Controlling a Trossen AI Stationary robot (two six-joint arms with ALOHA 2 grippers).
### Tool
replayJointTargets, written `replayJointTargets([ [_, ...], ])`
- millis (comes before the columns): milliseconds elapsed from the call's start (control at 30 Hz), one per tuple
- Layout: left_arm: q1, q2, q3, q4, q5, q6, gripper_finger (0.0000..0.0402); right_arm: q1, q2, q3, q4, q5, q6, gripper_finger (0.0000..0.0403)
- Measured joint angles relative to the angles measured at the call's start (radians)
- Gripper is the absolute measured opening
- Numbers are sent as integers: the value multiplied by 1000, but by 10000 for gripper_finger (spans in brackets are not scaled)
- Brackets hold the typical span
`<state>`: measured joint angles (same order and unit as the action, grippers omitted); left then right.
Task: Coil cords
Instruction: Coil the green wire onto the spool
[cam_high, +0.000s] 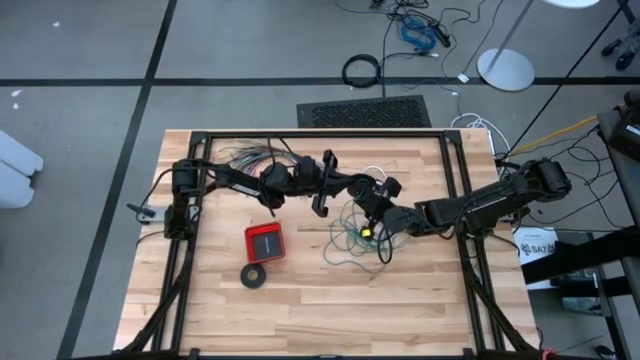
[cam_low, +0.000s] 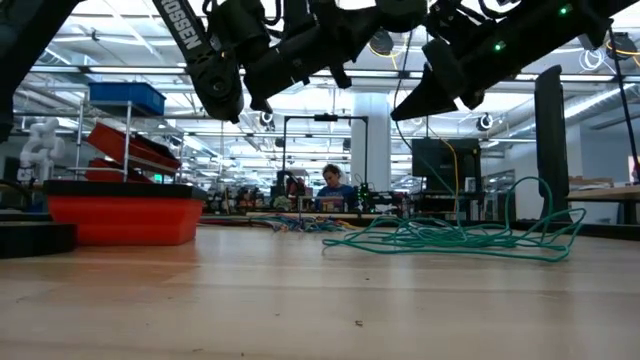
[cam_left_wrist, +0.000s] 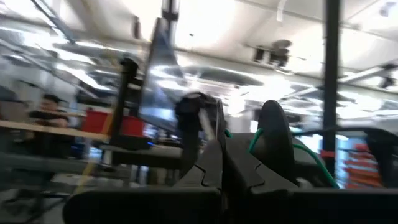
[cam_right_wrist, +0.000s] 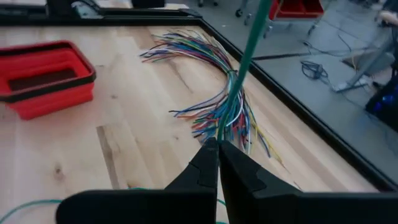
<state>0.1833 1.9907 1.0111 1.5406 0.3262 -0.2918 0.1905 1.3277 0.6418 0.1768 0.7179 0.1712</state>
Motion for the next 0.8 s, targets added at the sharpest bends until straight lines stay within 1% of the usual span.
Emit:
replayJointTargets([
  [100, 3, 0, 0, -7, 66, -12, 0, 0, 3, -1, 39, -38, -45, 0],
  [167, 10, 0, 0, -7, 129, -9, 0, 2, 9, -1, 51, -47, -72, 0],
  [267, 30, 0, 0, -6, 270, 7, 0, 8, 15, -1, 64, -100, -105, 0],
  [367, 55, 0, 0, -10, 372, 6, 0, 18, 26, -1, 96, -171, -156, 0],
  [467, 72, 0, 0, -13, 428, 5, 0, 23, 35, -1, 137, -231, -199, 0],
  [633, 78, 0, 0, -8, 579, 7, 0, 20, 62, -1, 165, -283, -248, 0],
  [800, 76, 0, 0, -18, 628, 11, 0, 19, 90, -1, 209, -324, -282, 0],
])
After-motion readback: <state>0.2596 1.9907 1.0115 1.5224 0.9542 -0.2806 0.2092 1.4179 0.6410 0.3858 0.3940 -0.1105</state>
